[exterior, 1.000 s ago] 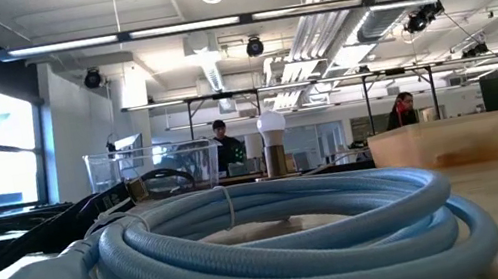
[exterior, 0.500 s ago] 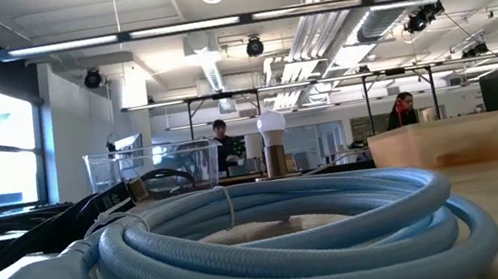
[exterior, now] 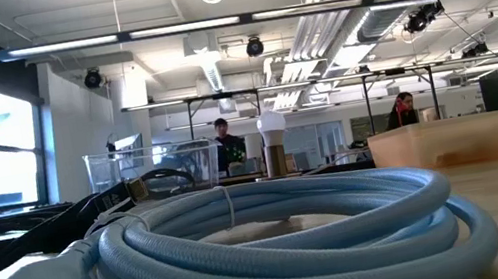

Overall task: Pick & Place USB Port
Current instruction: Put the black USB cable into the transparent bin

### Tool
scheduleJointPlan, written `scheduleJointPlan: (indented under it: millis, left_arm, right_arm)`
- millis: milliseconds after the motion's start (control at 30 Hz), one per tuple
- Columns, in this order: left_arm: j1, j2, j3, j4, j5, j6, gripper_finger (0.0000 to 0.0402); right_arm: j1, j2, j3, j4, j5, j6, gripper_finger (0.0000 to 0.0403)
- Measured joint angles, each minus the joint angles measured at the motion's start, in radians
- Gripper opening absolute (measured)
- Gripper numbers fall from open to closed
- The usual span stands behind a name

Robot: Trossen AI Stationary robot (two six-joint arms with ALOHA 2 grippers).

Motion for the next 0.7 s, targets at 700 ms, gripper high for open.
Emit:
scheduleJointPlan:
  millis: [700]
  left_arm:
    - [-0.003,0.001,0.0,-0.064,-0.087,-0.072,0.0004]
  right_arm:
    - [0.029,0.0,0.0,0.005,0.293,-0.02,0.0157]
